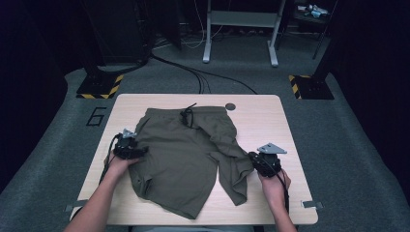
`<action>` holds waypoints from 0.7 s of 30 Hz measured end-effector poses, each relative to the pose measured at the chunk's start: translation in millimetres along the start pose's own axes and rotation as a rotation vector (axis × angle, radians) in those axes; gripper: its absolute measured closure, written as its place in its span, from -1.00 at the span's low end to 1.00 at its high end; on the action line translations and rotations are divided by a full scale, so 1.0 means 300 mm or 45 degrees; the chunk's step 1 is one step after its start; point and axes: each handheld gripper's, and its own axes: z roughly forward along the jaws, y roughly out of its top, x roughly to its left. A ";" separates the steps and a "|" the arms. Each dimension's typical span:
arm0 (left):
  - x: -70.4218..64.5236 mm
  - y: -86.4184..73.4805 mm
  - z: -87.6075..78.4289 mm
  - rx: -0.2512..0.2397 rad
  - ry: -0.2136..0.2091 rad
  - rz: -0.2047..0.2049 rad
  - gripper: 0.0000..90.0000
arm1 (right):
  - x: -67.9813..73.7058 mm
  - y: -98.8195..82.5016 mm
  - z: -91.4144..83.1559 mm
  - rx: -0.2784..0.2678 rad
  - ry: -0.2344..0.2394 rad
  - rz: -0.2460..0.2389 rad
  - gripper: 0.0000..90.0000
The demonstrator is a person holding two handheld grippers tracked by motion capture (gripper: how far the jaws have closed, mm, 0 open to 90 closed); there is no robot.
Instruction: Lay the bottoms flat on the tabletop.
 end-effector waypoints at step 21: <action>-0.002 -0.006 -0.001 -0.013 0.020 -0.018 -0.07 | -0.173 -0.169 -0.069 0.167 -0.105 0.107 0.88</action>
